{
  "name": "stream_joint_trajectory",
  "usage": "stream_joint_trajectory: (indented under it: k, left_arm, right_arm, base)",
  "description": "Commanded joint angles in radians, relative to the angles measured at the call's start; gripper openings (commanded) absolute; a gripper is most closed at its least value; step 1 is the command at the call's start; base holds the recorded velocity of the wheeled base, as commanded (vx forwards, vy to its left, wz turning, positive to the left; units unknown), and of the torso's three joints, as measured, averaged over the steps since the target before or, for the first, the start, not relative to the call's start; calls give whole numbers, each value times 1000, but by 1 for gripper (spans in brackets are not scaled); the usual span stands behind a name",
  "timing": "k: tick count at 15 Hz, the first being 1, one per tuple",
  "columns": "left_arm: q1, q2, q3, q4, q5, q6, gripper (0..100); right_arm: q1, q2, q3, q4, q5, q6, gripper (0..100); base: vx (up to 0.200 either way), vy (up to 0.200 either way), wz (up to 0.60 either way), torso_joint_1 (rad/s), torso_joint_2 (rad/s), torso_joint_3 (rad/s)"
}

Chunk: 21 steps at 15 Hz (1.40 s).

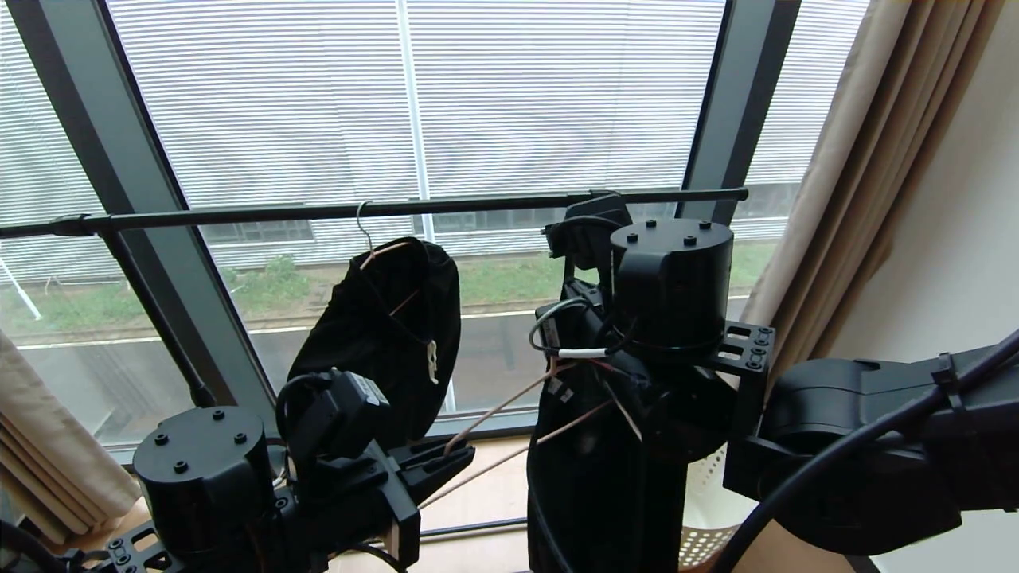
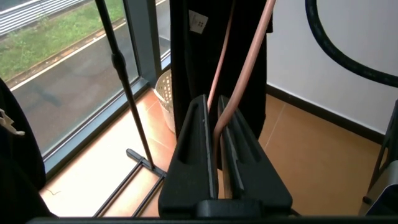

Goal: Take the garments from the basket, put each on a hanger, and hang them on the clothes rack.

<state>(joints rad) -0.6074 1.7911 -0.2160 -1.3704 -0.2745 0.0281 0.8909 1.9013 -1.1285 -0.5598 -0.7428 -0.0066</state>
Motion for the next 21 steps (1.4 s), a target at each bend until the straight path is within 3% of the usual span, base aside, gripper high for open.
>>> stream_joint_trajectory:
  k: [1, 9, 17, 18, 21]
  left_arm:
    - [2, 1, 1, 5, 3, 0, 0]
    - [0, 2, 1, 5, 3, 1, 0]
    - [0, 2, 3, 5, 3, 1, 0]
    - [0, 2, 3, 5, 3, 1, 0]
    - [0, 1, 4, 5, 3, 3, 0]
  right_arm:
    - [-24, -5, -2, -3, -1, -1, 0]
    - [-32, 1, -2, -11, 3, 2, 0]
    - [48, -1, 16, -14, 6, 7, 0]
    - [48, -2, 23, -25, 6, 7, 100]
    - [45, -10, 41, -61, 2, 0, 100]
  base:
    - [0, 0, 0, 0, 0, 0]
    - [0, 0, 0, 0, 0, 0]
    - [0, 0, 0, 0, 0, 0]
    - [0, 0, 0, 0, 0, 0]
    - [0, 0, 0, 0, 0, 0]
